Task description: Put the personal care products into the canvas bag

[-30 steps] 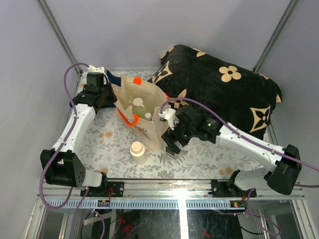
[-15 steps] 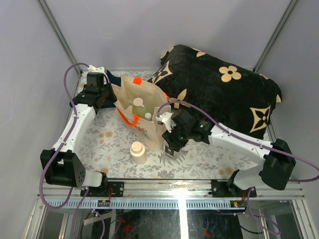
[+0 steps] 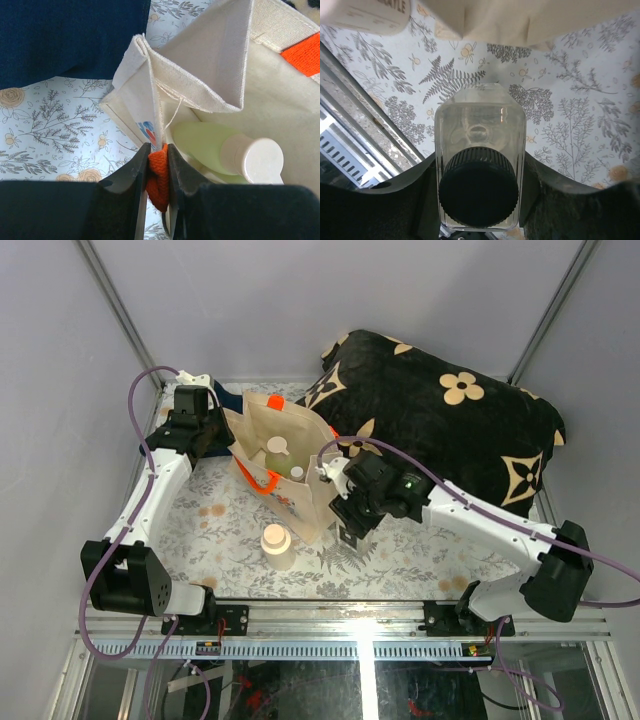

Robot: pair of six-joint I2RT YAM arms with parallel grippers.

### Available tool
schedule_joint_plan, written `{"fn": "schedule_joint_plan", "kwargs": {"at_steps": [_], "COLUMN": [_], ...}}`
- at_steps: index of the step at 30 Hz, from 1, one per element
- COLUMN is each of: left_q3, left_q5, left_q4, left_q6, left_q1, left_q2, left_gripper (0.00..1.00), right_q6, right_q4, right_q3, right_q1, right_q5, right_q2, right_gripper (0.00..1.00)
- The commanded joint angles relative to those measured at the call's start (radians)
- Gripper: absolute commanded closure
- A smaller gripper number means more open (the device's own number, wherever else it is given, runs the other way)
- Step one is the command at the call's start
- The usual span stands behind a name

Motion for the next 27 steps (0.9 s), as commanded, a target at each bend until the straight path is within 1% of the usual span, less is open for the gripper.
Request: {"fn": "schedule_joint_plan", "kwargs": {"at_steps": [1,6,11,16,20,27], "left_q3": [-0.006,-0.002,-0.004,-0.005,-0.005,-0.010], "left_q5": [-0.015,-0.008,-0.011,-0.011,-0.005,-0.002], "left_q4": [0.019,0.024,0.028,0.028,0.029,0.030], "left_q6": [0.023,0.015,0.015,0.013,0.009,0.009], "left_q1": [0.001,0.003,0.003,0.002,0.003,0.003], "left_q2": [-0.003,-0.004,-0.012,-0.013,-0.013,-0.021], "left_gripper": [1.00,1.00,1.00,1.00,1.00,1.00], "right_q6": [0.008,-0.036,-0.058,-0.073,-0.121,-0.218], "right_q4": [0.012,0.002,0.074,0.224,0.347,0.467], "right_q3": [0.217,0.361,0.449,0.484,0.502,0.631], "right_q1": [0.008,0.008,0.007,0.007,0.007,0.007], "right_q5": [-0.007,-0.104,-0.114,-0.040,0.043,0.035], "right_q2": [-0.101,-0.104,-0.119,-0.139,-0.109,0.022], "right_gripper": [1.00,1.00,1.00,1.00,1.00,1.00]}}
